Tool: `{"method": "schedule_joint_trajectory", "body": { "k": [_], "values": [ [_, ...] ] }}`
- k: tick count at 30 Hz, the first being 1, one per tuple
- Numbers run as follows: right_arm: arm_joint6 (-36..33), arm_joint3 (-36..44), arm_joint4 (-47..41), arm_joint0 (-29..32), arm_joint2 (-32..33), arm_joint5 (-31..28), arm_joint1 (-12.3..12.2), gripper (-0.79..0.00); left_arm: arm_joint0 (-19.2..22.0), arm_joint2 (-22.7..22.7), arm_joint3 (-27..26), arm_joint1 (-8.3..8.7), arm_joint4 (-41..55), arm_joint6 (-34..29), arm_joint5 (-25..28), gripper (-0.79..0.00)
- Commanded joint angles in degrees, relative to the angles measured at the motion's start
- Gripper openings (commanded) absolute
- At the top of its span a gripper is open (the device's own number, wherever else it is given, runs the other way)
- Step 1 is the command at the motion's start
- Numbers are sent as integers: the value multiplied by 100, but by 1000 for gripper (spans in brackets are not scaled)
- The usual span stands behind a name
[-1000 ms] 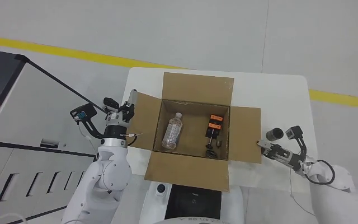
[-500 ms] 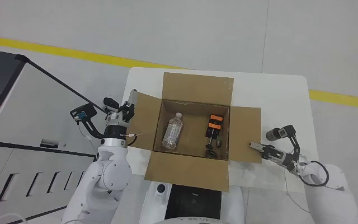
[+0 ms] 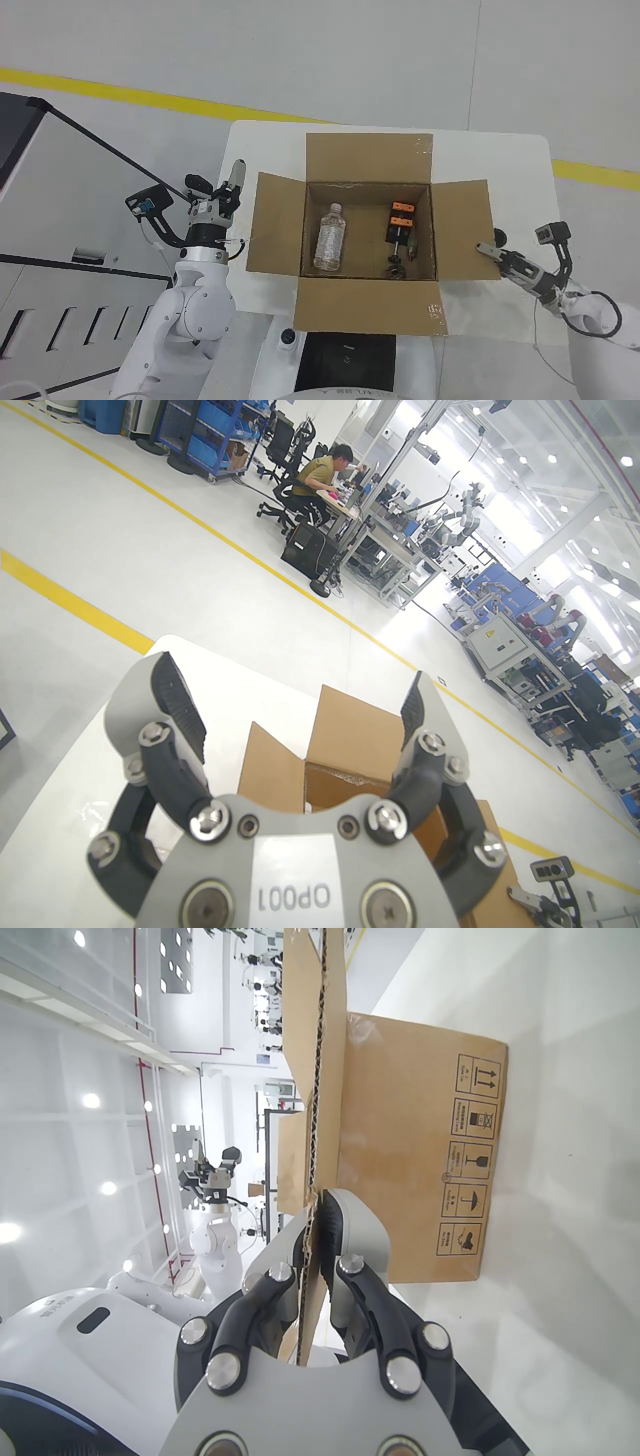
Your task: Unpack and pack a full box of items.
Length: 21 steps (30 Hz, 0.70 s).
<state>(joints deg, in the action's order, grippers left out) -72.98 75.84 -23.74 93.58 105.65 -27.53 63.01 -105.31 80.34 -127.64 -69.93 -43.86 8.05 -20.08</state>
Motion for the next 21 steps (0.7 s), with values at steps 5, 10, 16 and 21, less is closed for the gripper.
{"method": "schedule_joint_trajectory", "body": {
  "k": [5, 10, 16, 21],
  "values": [
    [-2, -176, -253, 89, 255, -40, -60, -785, 0, 0, 0, 0, 0, 0, 0, 0],
    [18, -140, -110, 229, 399, -317, -107, -416, 0, 0, 0, 0, 0, 0, 0, 0],
    [890, 155, 797, 524, 795, -613, -168, 0, 0, 0, 0, 0, 0, 0, 0, 0],
    [2012, 822, 1711, 1234, 1536, -1044, -179, 0, 0, 0, 0, 0, 0, 0, 0, 0]
  ]
}}
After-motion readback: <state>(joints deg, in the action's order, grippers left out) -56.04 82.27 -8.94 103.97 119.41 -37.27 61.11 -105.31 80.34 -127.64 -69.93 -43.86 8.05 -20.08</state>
